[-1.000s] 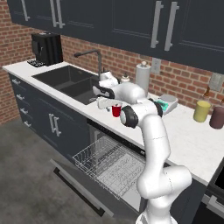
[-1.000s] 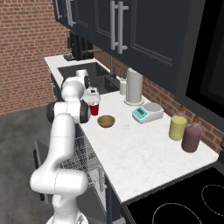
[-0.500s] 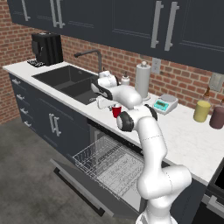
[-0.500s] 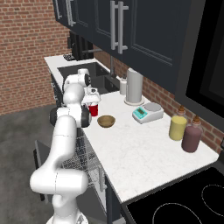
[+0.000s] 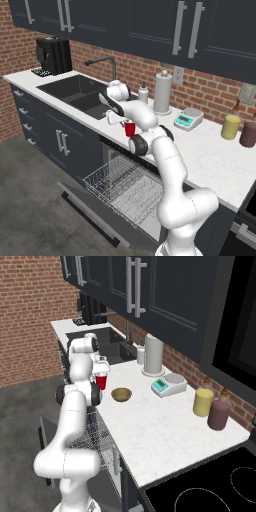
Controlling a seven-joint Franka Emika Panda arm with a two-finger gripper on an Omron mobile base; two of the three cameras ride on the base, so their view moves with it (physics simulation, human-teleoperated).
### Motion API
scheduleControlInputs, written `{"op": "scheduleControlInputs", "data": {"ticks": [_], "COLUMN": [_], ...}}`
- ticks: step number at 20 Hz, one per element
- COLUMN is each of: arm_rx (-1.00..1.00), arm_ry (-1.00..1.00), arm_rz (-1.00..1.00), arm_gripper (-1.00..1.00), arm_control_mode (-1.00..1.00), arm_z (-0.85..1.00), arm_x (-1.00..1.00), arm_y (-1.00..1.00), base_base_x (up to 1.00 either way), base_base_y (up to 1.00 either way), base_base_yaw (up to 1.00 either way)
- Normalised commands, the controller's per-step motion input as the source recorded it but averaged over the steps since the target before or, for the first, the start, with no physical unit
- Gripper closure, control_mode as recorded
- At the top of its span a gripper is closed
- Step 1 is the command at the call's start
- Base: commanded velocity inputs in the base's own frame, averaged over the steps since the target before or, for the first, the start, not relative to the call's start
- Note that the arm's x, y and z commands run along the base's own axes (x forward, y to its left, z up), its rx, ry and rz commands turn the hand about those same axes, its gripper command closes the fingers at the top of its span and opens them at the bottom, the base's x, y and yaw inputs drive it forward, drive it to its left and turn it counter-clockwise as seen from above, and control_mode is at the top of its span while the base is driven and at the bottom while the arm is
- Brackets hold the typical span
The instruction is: Pick up the cup and bowl from the counter, place them in the dishwasher, and close the dishwasher door.
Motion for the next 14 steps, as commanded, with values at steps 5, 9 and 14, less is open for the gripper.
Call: {"op": "scheduleControlInputs", "data": {"ticks": [5,9,14], "arm_rx": [0.01,0.00,0.07], "arm_ry": [0.00,-0.01,0.00], "arm_rz": [0.08,0.15,0.12], "arm_gripper": [1.00,1.00,1.00], "arm_control_mode": [-1.00,-1.00,-1.00], "arm_z": [-0.06,-0.27,-0.45], "arm_x": [-1.00,-1.00,-1.00], "arm_y": [0.21,0.00,0.00], "base_base_x": [0.00,0.00,0.00], "base_base_y": [0.00,0.00,0.00], "base_base_yaw": [0.00,0.00,0.00]}}
